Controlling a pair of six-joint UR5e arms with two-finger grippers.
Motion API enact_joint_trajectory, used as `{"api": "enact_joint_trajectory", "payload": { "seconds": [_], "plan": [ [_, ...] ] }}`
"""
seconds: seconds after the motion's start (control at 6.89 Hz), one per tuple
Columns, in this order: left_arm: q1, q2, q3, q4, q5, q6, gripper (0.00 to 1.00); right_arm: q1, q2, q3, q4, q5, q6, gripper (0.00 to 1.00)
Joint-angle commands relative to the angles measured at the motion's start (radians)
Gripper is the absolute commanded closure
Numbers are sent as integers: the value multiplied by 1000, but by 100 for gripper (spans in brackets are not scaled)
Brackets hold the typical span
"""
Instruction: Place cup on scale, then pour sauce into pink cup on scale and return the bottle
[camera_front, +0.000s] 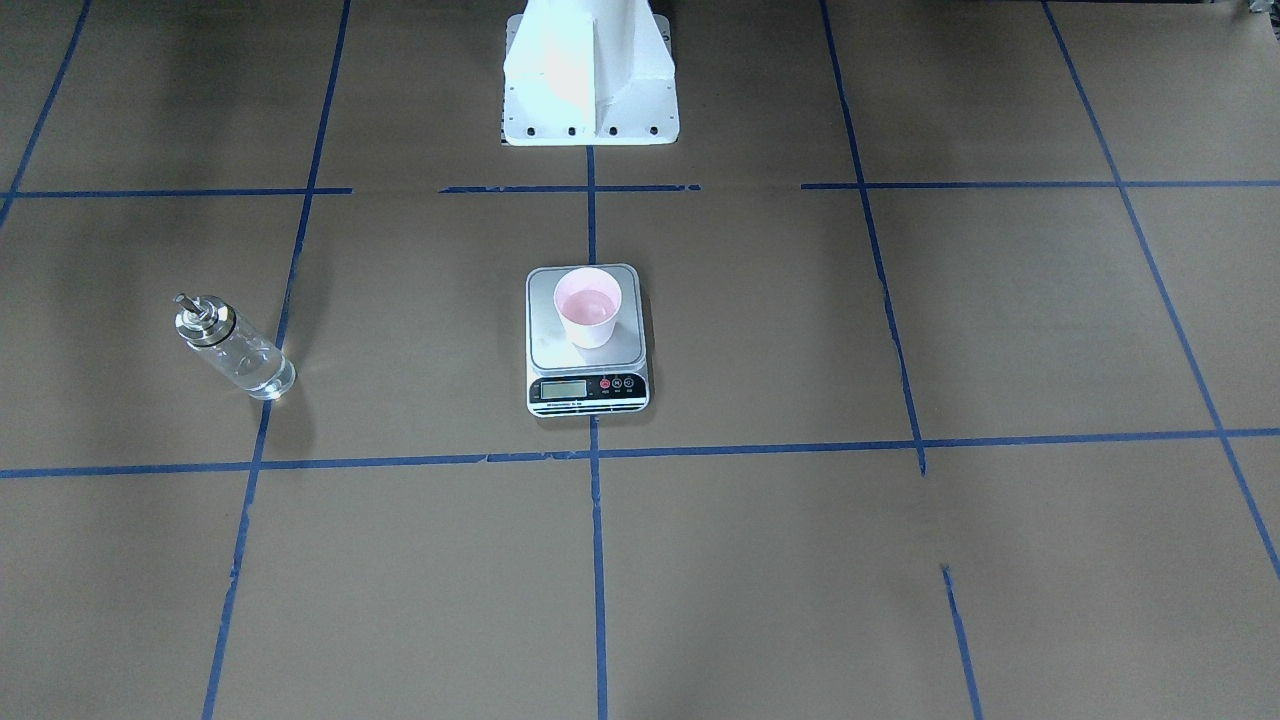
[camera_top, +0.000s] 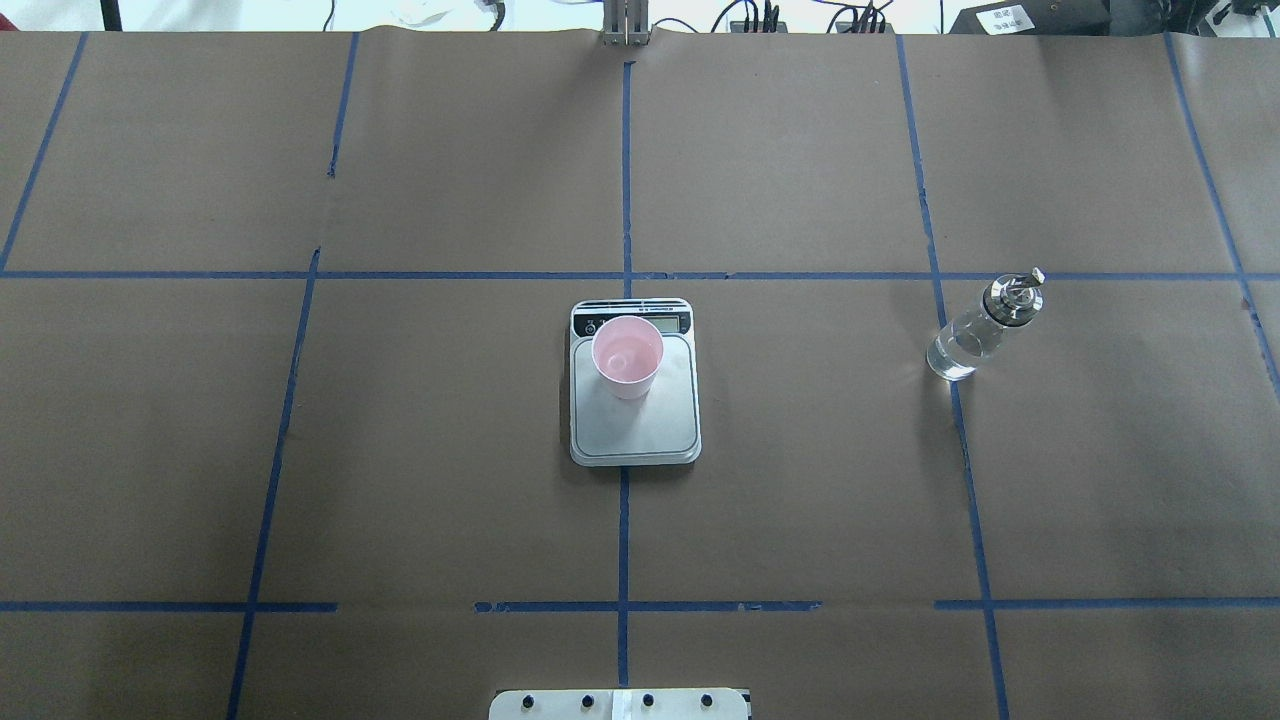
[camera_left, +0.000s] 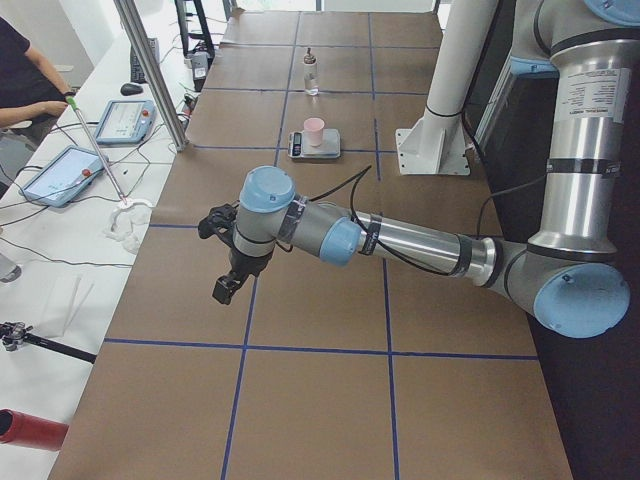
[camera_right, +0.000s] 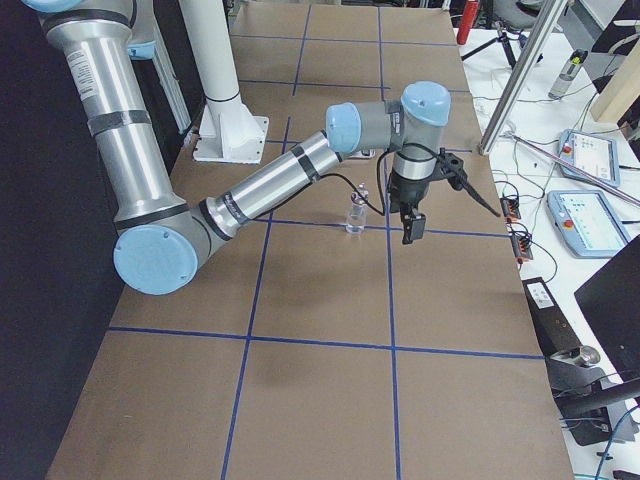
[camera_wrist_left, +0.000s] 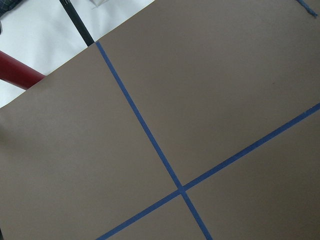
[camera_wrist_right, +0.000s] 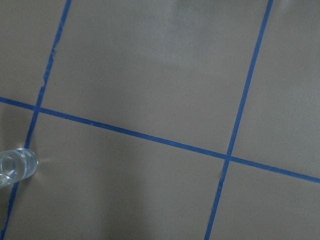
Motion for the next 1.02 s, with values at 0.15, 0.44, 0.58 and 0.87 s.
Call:
{"api": "enact_joint_trajectory", "payload": {
  "seconds": [0.15, 0.44, 0.58, 0.87],
  "plan": [
    [-10, 39, 55, 1, -3, -7, 0, 44, -241, -119, 432, 68, -28, 0],
    [-10, 85, 115, -1, -1, -1, 0, 35, -278, -150, 434, -29, -25, 0],
    [-10, 85, 120, 14, 0, -2, 0, 35, -280, -165, 431, -21, -12, 0],
    [-11, 90, 130, 113, 0, 2, 0, 35, -281, -194, 431, -18, -4, 0]
  ]
}}
